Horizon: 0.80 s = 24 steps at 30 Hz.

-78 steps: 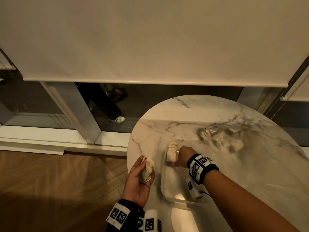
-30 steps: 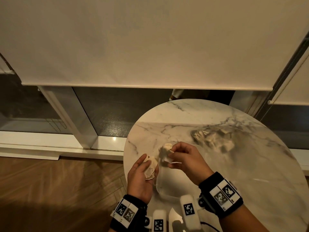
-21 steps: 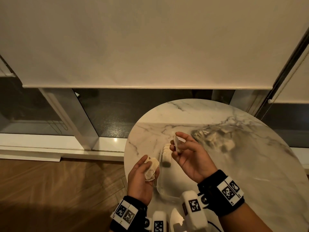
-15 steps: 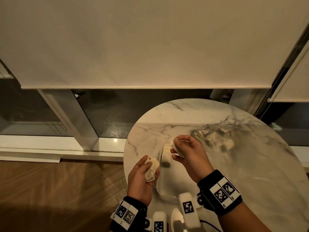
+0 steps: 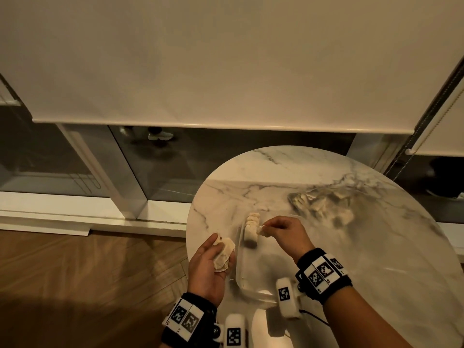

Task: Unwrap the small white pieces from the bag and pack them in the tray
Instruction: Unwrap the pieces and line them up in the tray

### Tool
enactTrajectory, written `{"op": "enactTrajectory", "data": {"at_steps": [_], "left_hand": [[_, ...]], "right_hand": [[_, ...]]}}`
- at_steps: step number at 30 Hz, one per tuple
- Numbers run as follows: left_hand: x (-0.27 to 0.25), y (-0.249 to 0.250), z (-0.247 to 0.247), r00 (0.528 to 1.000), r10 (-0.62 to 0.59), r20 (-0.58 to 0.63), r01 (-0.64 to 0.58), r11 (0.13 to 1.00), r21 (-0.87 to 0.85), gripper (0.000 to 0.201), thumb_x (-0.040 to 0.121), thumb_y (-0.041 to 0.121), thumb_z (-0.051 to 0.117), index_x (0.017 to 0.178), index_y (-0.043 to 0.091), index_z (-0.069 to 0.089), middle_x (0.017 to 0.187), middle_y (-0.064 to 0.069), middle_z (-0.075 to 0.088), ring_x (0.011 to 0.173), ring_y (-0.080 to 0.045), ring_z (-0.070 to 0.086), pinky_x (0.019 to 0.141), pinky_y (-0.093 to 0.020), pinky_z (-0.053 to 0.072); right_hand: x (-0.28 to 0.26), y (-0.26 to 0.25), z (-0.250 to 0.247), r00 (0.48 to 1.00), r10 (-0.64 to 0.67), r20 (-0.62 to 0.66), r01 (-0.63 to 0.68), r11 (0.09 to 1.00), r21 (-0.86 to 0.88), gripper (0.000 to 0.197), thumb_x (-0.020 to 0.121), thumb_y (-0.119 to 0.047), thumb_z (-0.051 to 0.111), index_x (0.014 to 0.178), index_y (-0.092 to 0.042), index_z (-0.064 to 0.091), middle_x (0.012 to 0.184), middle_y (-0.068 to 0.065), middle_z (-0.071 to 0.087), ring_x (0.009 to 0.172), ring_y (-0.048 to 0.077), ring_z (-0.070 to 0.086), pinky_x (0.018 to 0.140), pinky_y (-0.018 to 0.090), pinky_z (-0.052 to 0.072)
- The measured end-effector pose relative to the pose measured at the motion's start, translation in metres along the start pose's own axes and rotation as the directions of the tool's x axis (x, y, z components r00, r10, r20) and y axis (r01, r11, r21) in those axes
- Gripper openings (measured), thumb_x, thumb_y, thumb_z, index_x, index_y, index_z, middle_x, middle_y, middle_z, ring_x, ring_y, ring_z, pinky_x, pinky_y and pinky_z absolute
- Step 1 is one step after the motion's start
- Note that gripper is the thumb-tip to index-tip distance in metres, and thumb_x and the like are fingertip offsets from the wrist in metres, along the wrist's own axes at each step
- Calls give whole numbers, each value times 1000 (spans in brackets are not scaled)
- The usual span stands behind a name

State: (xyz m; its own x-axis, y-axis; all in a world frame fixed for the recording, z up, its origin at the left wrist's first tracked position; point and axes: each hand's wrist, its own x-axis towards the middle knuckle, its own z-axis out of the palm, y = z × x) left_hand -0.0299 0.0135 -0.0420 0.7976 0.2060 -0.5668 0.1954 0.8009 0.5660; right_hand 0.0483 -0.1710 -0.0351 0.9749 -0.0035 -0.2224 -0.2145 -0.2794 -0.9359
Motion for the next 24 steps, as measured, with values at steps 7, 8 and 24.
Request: {"op": "enactTrajectory", "data": {"at_steps": [7, 8, 24], "left_hand": [[7, 4, -7, 999, -11, -34, 12, 1000, 9, 26, 92, -5, 59, 112, 9, 66, 128, -25, 61, 104, -40, 64, 56, -33, 59], [8, 4, -8, 999, -10, -37, 10, 1000, 5, 26, 92, -5, 58, 112, 9, 66, 128, -25, 61, 103, -39, 64, 56, -33, 59], [15, 8, -22, 999, -2, -44, 1, 1000, -28, 29, 91, -7, 58, 116, 8, 64, 124, -23, 62, 98, -39, 65, 54, -31, 58]], "right_hand": [[21, -2, 13, 985, 114, 131, -73, 956, -282, 3, 85, -12, 73, 84, -10, 76, 78, 4, 74, 68, 15, 68, 55, 23, 52], [23, -3, 15, 973, 169, 159, -112, 943, -312, 5, 87, -13, 71, 87, -8, 74, 78, 7, 74, 64, 15, 68, 50, 22, 48], [52, 12, 31, 903, 388, 185, -332, 903, -273, 15, 87, 7, 66, 77, -4, 67, 67, 18, 69, 62, 30, 72, 57, 38, 61]]}}
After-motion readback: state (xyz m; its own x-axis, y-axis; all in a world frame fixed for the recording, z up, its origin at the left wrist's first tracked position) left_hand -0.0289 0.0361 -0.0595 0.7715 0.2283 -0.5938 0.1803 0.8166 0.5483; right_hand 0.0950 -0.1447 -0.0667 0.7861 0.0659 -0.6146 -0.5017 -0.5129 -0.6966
